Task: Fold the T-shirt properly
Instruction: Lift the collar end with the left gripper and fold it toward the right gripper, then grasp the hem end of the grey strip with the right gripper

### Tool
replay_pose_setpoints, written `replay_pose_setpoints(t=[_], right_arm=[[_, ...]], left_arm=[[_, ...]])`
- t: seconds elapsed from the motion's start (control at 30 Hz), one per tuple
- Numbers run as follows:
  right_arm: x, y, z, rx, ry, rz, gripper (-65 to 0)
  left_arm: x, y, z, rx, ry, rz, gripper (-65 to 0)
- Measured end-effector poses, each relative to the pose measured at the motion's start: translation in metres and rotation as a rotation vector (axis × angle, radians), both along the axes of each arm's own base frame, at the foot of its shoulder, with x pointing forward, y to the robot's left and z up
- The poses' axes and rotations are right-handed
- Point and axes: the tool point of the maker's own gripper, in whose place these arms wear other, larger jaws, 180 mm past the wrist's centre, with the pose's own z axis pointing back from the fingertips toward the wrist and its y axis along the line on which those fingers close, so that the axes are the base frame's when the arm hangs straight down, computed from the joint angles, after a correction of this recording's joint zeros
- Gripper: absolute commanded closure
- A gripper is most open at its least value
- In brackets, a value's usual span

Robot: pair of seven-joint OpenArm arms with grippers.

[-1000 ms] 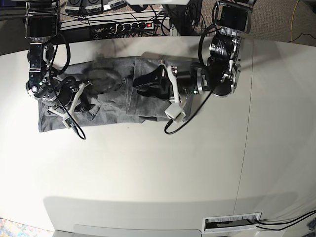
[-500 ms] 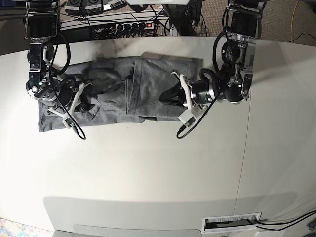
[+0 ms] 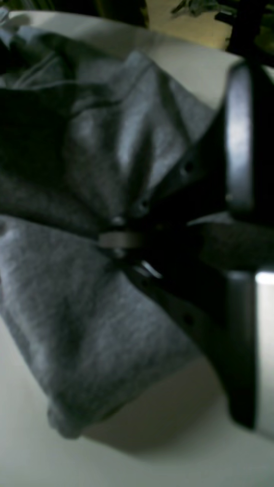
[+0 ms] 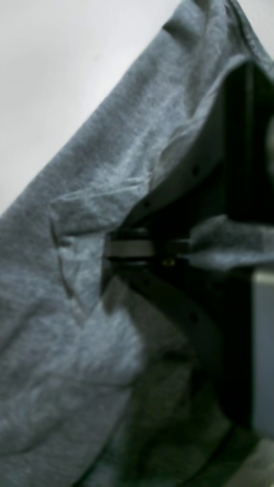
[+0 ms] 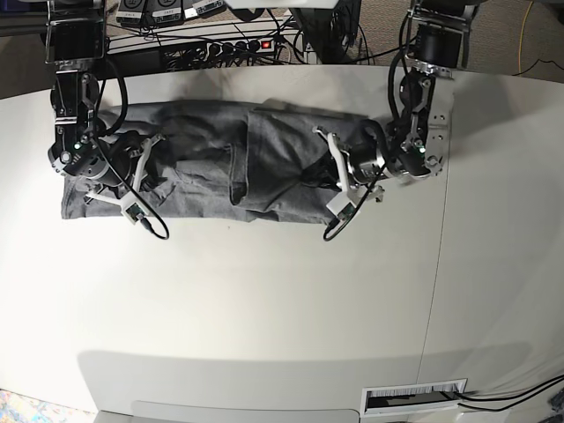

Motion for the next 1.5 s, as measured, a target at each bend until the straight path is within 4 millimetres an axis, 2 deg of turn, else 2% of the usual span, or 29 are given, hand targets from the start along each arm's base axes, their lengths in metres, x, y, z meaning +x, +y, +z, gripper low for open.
replay_pose_setpoints(t=[0.07, 0.2, 0.27, 0.37, 0.53, 0.67, 0.87, 0.93, 1.07, 1.1, 1.2, 1.3, 1.43, 1.5], right_arm=[[0.003, -0.009, 0.006, 0.001, -0.018, -0.029, -1.8], [0.006, -0.023, 0.018, 0.053, -0.04, -0.099, -16.9], [0.004, -0.028, 0.022, 0.089, -0.028, -0.135, -20.9], [-0.005, -0.036, 0.024, 0.133, 0.025, -0.185, -21.7], [-0.027, -0.046, 0.026, 0.182, 0.14, -0.242, -22.0], [-0.028, -0.063, 0.032, 0.184, 0.115, -0.296, -22.4], [-0.028, -0.077, 0.039, 0.19, 0.085, -0.344, -23.7], [-0.035, -0.08, 0.033, 0.19, 0.102, -0.357, -26.5], [-0.062, -0.08, 0.002, 0.235, 0.215, -0.4, -26.7], [-0.062, -0.076, 0.002, 0.265, 0.213, -0.395, -26.6], [-0.059, -0.08, 0.005, 0.255, 0.207, -0.403, -26.6], [-0.055, -0.083, 0.018, 0.331, 0.151, -0.434, -26.8], [-0.058, -0.098, 0.028, 0.353, 0.127, -0.482, -39.7], [-0.059, -0.101, 0.03, 0.356, 0.12, -0.494, -40.8]], left_arm=[[0.005, 0.014, -0.001, 0.025, -0.006, 0.026, 0.0], [0.01, 0.039, -0.002, 0.071, -0.027, 0.04, 0.0], [0.011, 0.047, -0.002, 0.086, -0.033, 0.044, 0.0], [0.012, 0.054, -0.002, 0.099, -0.038, 0.049, 0.0], [0.013, 0.055, -0.002, 0.1, -0.038, 0.05, 0.0], [0.013, 0.055, -0.002, 0.099, -0.038, 0.051, 0.0], [0.013, 0.055, -0.002, 0.098, -0.037, 0.051, 0.0], [0.013, 0.055, -0.002, 0.098, -0.037, 0.051, 0.0], [0.013, 0.056, -0.002, 0.098, -0.037, 0.052, 0.0], [0.013, 0.056, -0.002, 0.098, -0.036, 0.052, 0.0], [0.013, 0.055, -0.001, 0.096, -0.037, 0.052, 0.0], [0.012, 0.055, -0.002, 0.097, -0.037, 0.052, 0.0], [0.011, 0.055, -0.002, 0.086, -0.042, 0.06, 0.0], [0.01, 0.054, -0.002, 0.081, -0.043, 0.057, 0.0]])
